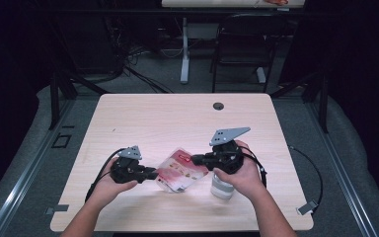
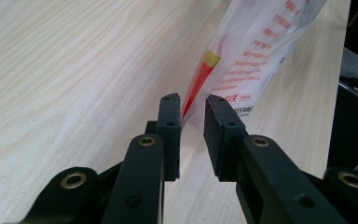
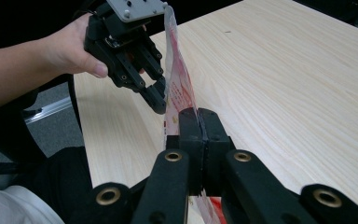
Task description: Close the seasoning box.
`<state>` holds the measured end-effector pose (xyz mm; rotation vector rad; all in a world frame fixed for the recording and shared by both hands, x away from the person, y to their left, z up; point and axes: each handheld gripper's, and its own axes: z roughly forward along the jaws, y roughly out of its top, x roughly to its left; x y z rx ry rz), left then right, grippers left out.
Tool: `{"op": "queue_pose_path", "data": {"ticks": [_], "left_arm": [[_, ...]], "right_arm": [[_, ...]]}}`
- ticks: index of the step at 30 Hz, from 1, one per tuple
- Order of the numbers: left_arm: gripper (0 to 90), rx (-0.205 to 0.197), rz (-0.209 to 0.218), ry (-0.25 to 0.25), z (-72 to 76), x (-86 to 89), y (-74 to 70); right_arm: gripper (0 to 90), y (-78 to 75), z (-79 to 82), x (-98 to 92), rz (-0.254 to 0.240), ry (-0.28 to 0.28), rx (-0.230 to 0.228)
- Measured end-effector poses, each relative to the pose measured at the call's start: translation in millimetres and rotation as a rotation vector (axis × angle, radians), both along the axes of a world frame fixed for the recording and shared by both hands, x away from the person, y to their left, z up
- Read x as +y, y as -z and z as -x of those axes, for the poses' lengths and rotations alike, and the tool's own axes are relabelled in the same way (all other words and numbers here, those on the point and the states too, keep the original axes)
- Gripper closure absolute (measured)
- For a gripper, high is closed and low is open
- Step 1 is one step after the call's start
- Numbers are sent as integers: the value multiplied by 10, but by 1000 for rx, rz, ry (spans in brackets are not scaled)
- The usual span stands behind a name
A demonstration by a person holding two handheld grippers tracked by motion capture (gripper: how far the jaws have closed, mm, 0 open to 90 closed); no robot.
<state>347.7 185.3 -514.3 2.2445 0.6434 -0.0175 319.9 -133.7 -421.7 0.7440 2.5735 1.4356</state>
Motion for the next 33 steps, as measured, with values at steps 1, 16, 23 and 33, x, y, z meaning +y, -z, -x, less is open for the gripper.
{"op": "queue_pose_path", "data": {"ticks": [1, 16, 23, 33], "left_arm": [[766, -3, -5, -9, 6, -3, 9], [722, 7, -6, -3, 8, 7, 41], [701, 0, 27, 7, 17, 31, -9], [668, -29, 58, 17, 50, 50, -114]], "right_arm": [[896, 1, -1, 0, 0, -3, 0], [868, 10, 10, 36, -9, -30, -5], [854, 9, 8, 63, -19, -46, 2], [849, -2, 0, 135, -17, -68, 2]]}}
